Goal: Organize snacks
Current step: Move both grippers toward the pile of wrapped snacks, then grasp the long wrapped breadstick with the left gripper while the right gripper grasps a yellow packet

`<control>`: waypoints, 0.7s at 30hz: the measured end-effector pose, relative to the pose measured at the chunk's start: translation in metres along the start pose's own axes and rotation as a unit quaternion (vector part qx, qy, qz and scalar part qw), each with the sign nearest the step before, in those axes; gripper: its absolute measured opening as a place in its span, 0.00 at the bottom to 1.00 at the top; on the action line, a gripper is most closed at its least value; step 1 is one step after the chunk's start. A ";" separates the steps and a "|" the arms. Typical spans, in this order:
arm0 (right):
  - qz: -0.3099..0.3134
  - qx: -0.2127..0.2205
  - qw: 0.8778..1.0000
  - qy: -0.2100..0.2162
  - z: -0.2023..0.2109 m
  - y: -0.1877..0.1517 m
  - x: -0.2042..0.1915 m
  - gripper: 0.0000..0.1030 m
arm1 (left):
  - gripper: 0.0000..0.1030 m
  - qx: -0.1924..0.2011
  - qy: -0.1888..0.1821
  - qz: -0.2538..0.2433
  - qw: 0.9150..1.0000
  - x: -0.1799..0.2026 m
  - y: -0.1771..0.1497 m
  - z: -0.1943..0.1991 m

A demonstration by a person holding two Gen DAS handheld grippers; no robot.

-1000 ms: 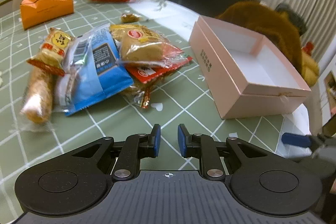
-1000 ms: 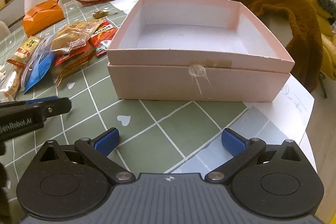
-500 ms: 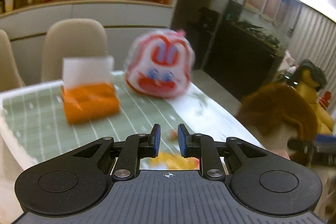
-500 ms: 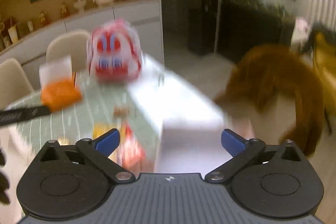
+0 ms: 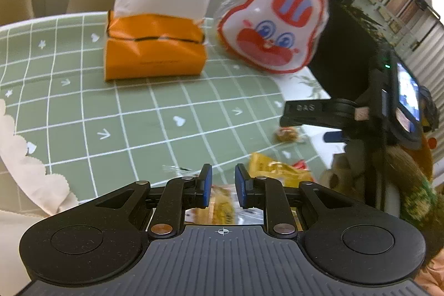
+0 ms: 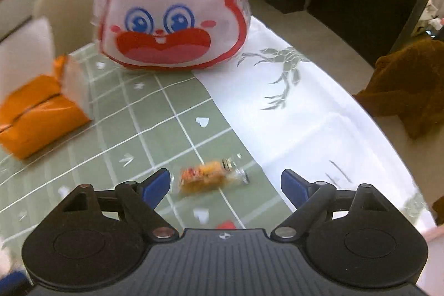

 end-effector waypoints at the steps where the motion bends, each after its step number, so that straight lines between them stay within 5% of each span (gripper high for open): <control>1: -0.014 -0.014 1.000 0.003 -0.011 -0.004 -0.002 0.85 | 0.21 -0.002 0.000 0.002 1.000 -0.004 -0.003 -0.003; 8: -0.024 0.012 1.000 -0.002 -0.012 -0.001 0.005 0.57 | 0.21 -0.005 0.010 0.020 1.000 -0.024 -0.017 -0.003; 14: -0.057 0.022 0.996 0.069 0.069 0.002 0.024 0.57 | 0.21 -0.008 0.019 0.000 1.000 -0.022 -0.032 0.006; 21: -0.045 0.030 0.994 0.099 0.188 -0.066 0.059 0.57 | 0.28 -0.014 0.042 -0.066 0.997 -0.008 -0.058 0.016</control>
Point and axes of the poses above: each gripper's, at about its wrist camera, not at the fingertips, and z roughly against the way its jaws point, x to its right, y to its top, the point moved 10 cm from there along -z, roughly the way its jaws point, and after that the axes turned 14 degrees about x, right-handed, at the moved point
